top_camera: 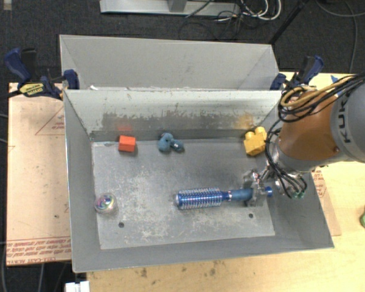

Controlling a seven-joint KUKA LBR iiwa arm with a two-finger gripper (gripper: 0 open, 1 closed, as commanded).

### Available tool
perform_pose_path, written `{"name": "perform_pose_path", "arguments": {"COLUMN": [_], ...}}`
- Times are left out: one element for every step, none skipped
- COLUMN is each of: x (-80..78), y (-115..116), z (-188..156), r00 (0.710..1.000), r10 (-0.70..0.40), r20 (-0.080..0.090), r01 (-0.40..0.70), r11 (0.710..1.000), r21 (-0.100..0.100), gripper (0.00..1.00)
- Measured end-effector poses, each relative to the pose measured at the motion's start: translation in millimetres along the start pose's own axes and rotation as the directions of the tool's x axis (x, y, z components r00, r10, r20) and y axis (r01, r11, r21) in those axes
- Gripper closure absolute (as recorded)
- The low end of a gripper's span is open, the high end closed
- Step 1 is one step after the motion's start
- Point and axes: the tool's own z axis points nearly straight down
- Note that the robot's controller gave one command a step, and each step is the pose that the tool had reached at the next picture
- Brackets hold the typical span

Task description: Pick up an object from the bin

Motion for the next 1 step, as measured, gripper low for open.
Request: {"name": "perform_pose_path", "arguments": {"x": [8.7], "y": [58.1], "z": [-132.1], "r00": [1.000], "r10": [0.004], "r20": [0.008], "r01": [-0.004], "r11": [1.000], "r21": [0.000], "gripper": [1.00]}}
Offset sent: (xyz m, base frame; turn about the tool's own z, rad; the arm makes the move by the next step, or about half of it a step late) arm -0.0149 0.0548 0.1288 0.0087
